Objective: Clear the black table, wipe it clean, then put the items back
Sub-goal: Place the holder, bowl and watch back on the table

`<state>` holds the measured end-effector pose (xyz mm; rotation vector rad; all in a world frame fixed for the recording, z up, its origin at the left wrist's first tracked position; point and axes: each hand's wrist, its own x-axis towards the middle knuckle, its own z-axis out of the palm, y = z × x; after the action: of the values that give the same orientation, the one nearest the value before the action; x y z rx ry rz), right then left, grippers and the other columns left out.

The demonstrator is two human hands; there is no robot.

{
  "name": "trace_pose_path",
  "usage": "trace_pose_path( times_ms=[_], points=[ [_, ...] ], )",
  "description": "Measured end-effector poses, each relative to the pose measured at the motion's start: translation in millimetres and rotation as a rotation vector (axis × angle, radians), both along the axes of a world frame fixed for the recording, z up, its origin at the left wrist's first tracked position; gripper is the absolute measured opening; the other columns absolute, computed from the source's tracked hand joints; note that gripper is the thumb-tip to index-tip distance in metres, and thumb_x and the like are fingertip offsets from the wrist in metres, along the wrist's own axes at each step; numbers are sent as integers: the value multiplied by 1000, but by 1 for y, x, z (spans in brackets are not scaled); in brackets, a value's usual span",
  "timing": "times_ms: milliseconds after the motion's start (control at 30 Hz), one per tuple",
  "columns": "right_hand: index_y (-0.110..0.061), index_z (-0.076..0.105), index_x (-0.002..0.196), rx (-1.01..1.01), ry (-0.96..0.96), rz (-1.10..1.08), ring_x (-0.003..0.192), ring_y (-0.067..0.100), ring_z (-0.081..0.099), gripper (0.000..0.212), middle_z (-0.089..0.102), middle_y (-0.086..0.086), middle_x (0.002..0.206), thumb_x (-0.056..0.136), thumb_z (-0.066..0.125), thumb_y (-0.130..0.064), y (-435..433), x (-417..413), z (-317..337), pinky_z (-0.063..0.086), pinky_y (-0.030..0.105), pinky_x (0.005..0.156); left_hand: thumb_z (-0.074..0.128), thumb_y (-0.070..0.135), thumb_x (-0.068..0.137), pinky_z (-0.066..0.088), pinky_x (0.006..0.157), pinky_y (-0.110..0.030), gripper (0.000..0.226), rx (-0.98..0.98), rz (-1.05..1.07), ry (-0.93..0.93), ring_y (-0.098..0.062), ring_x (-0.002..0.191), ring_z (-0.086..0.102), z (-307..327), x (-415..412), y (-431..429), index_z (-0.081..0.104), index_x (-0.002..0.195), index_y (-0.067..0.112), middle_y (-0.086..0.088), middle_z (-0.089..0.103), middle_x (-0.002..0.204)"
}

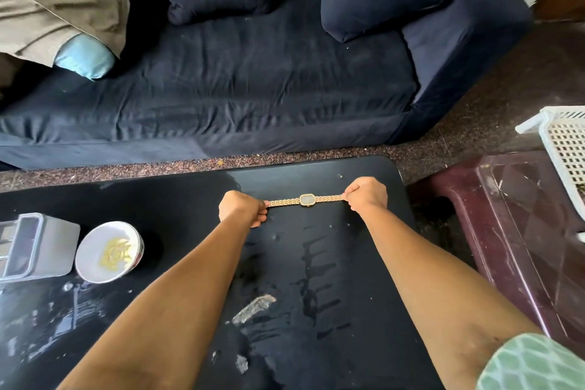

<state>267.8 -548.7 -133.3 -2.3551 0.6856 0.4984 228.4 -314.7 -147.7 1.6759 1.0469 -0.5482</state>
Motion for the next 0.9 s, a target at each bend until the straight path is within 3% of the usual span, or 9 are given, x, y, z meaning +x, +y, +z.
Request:
trace_pose_path(
  times_ms=[167, 367, 433, 533, 567, 700, 800, 900],
  points=[
    [-13, 70, 84, -48, -13, 81, 87, 27, 66, 13, 70, 7, 93, 78, 78, -21, -7, -2, 2, 53, 30, 72, 76, 13, 79, 50, 50, -27, 17, 26, -35, 69, -15, 51, 61, 1, 1, 3, 71, 64, 8, -7, 68, 62],
    [-11, 69, 95, -58, -18, 147, 95, 27, 64, 23, 70, 9, 101, 80, 75, -28, -14, -5, -1, 52, 32, 75, 80, 25, 75, 50, 45, -24, 25, 7, 3, 97, -14, 48, 59, 5, -6, 4, 68, 67, 4, -7, 67, 63],
    [-14, 68, 98, -47, -42, 150, 96, 26, 63, 27, 69, 6, 104, 79, 76, -31, -18, -8, 2, 50, 32, 73, 79, 24, 77, 51, 44, -24, 26, 37, 45, 69, -14, 45, 58, 13, -11, 0, 66, 67, 4, -7, 68, 66],
    [-16, 65, 104, 5, -95, 151, 96, 25, 62, 32, 68, 3, 104, 79, 75, -34, -28, -18, 14, 45, 28, 71, 76, 22, 81, 58, 62, -32, 17, 213, 30, -82, -19, 48, 61, 40, -28, -15, 67, 72, 11, -8, 70, 73],
    [-17, 64, 104, 34, -116, 148, 96, 24, 62, 31, 68, 3, 102, 79, 74, -33, -32, -22, 20, 45, 28, 71, 73, 22, 83, 57, 62, -31, 13, 277, 13, -148, -18, 49, 61, 51, -35, -23, 67, 75, 14, -8, 70, 75],
    [-20, 67, 99, 91, -238, 124, 93, 22, 63, 19, 69, 0, 96, 82, 70, -28, -80, -54, 63, 43, 27, 72, 61, 18, 87, 49, 56, -28, 5, 340, -53, -335, -17, 51, 60, 91, -62, -84, 66, 88, 19, -3, 68, 74],
    [-23, 67, 91, 97, -337, 79, 87, 20, 62, 12, 69, -3, 89, 79, 69, -27, -142, -81, 96, 43, 28, 71, 58, 16, 87, 53, 65, -37, 10, 224, -105, -396, -17, 54, 60, 102, -76, -160, 66, 84, 20, 3, 66, 72],
    [-22, 68, 88, 56, -424, 62, 82, 19, 62, 11, 68, -2, 86, 78, 71, -26, -219, -107, 121, 46, 29, 74, 57, 12, 88, 49, 59, -31, 13, 85, -177, -444, -17, 61, 60, 109, -92, -248, 65, 85, 22, 0, 66, 75]
  ],
)
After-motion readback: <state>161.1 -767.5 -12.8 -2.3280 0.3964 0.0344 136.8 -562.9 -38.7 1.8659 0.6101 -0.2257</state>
